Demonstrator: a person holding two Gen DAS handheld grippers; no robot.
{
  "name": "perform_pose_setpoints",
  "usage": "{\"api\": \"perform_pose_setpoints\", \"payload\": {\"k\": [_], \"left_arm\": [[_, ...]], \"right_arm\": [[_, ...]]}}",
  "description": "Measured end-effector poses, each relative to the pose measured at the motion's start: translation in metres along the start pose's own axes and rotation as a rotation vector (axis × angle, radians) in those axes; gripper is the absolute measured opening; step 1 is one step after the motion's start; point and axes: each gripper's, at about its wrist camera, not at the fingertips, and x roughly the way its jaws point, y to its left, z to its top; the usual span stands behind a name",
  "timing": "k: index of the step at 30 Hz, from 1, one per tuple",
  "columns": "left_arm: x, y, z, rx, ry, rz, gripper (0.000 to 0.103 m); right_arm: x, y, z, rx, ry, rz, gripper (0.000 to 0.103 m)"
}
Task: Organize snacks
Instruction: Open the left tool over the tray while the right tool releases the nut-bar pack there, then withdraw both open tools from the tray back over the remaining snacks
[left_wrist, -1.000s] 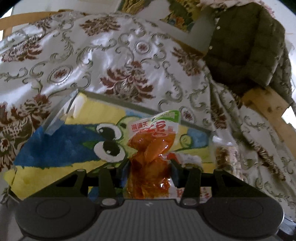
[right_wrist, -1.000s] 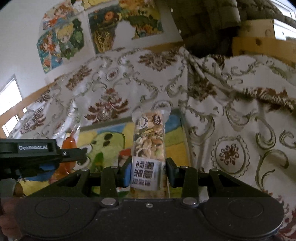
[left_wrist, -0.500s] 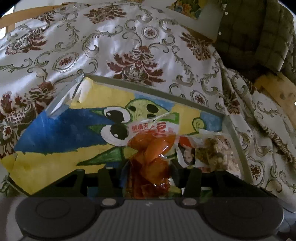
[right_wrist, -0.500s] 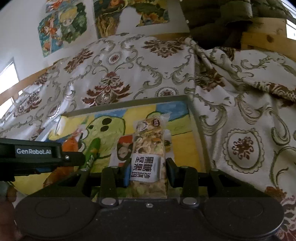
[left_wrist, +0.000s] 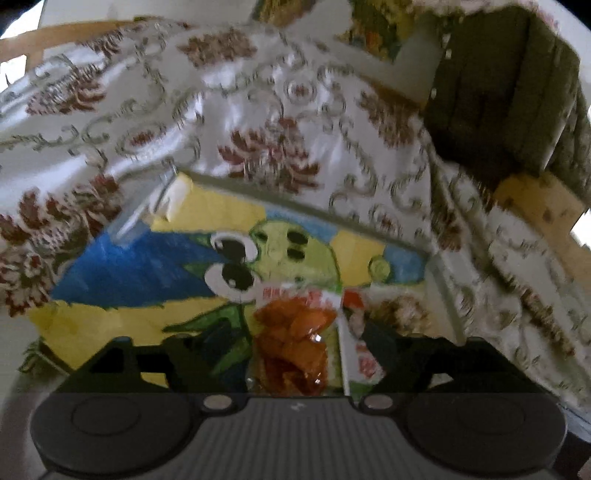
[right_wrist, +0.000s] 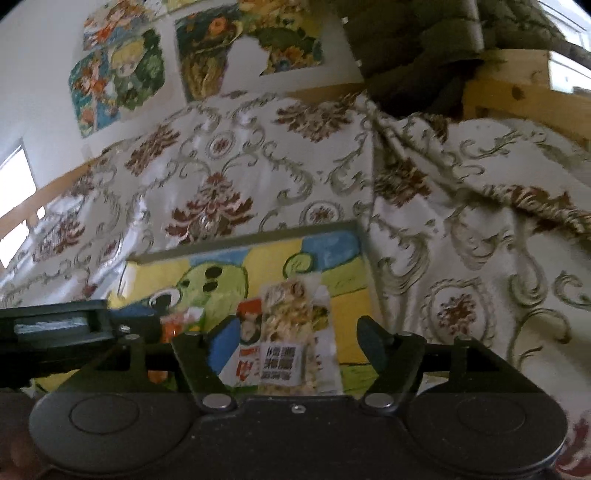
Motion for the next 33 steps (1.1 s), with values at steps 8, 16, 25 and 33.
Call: {"api": "perform_pose_setpoints", "payload": {"k": [8,16,25,33], "left_arm": [[-0.064,0.0,0.009,-0.006,-0.155,-0.008,0.1],[-0.131,-0.005,-0.002,0.055,-0.263,0.005,0.103],[-0.198,0.008,-0.036,0.1,-0.329,0.039,0.103],[-0.244,0.024,-0.062,0.119,-0.35,0.061,0.103]], "right_arm": [[-0.06,-0.009,0.023,0.074,-0.129,0.014,0.095],[-0.125,0.009,0.029,-0.002,-0.214,0.029,0.102],[-0.186,0.031,0.009,-0.045,-0.26,0.047,0.102],[-0.228,0.046,-0.026,-0.093,-0.264,0.035,0.102]]}}
